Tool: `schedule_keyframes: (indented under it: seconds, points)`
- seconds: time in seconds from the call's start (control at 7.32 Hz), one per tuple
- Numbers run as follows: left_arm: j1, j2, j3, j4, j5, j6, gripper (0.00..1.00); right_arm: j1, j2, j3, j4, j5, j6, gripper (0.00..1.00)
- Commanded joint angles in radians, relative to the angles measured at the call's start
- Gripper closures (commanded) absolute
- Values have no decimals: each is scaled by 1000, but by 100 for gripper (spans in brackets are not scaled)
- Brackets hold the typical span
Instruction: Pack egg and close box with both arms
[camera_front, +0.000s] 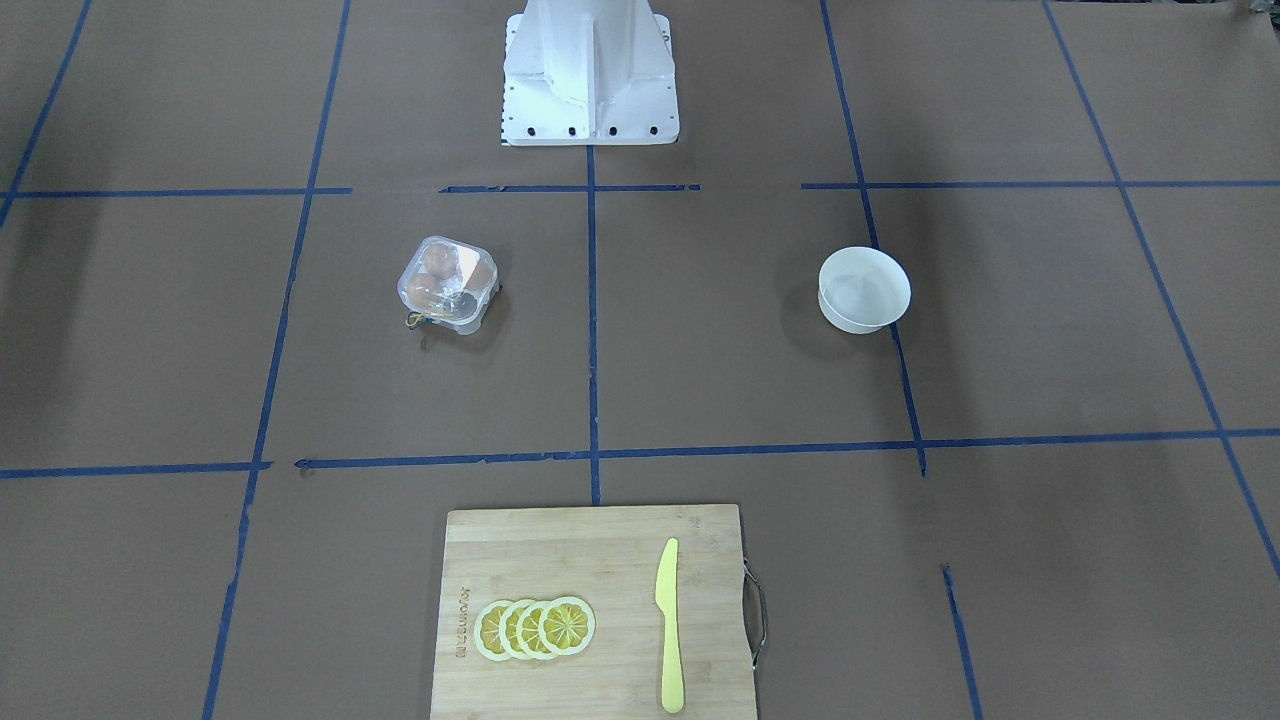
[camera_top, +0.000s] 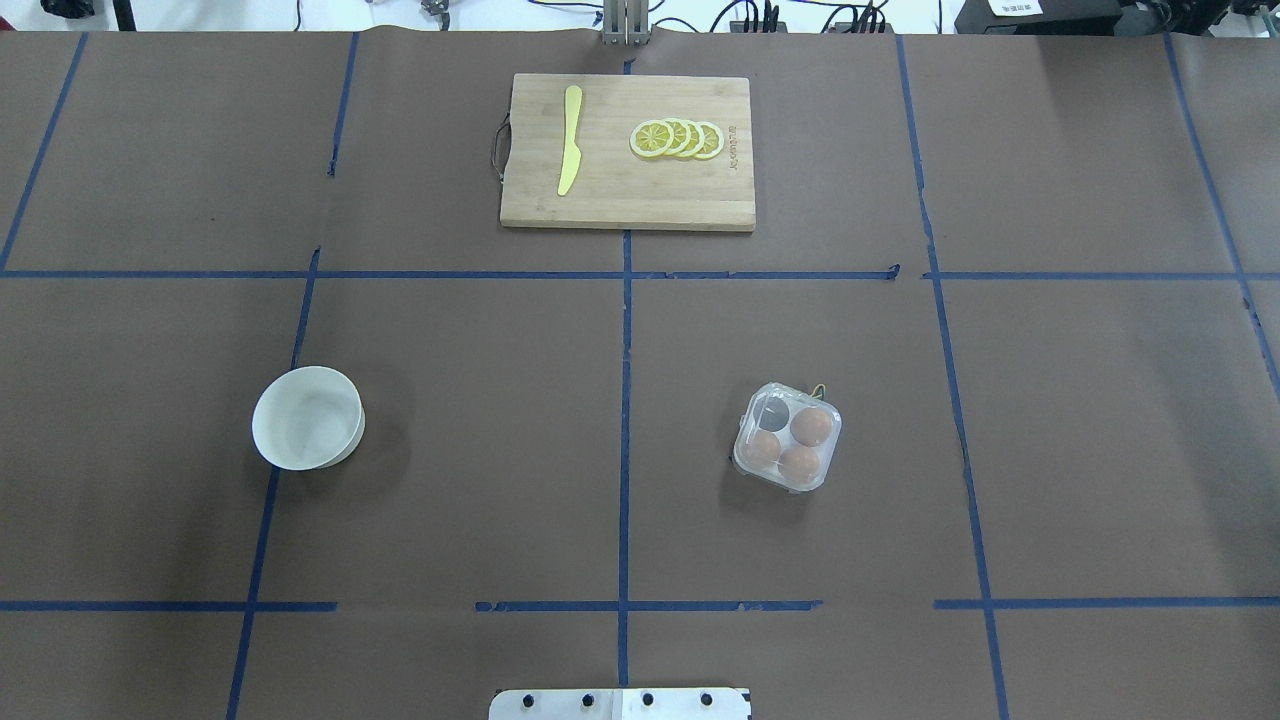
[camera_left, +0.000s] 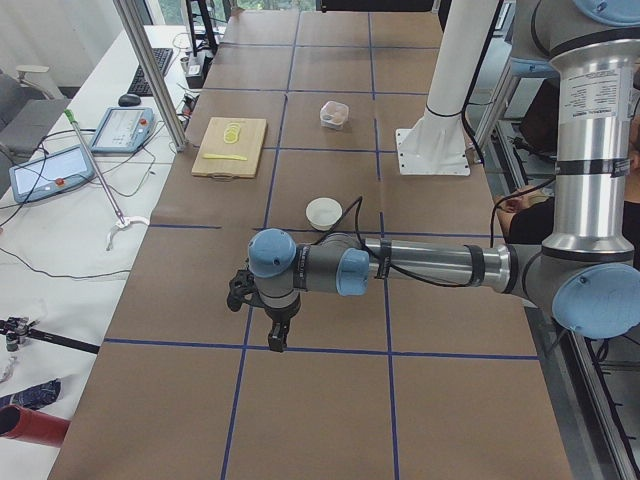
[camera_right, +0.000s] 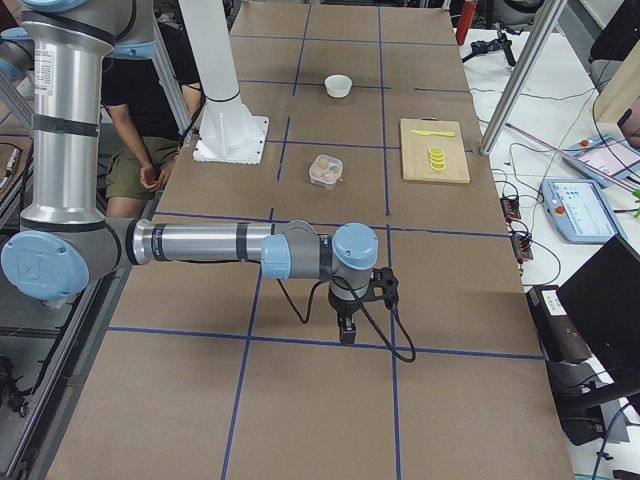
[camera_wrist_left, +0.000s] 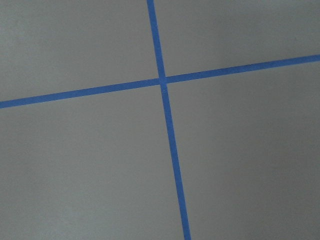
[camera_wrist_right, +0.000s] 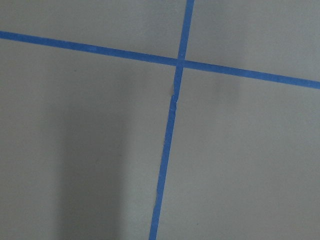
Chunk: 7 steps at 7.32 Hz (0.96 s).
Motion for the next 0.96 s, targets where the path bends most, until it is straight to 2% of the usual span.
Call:
schedule_keyframes:
  seconds: [0.0,0.41,0.68,0.82]
  points:
    - [-1,-24,9,-3,18,1,0,-6,-10,1,1,5,-1,0]
    - [-18,-31,19,5,24,5,0,-37,-13,3,6,5,1,0]
    - [-82,-29,17,16,96,8,0,-38,-13,0,8,32,1,0]
    - [-93,-32,5,77,98,8,0,-38,-11,-2,8,40,1,0]
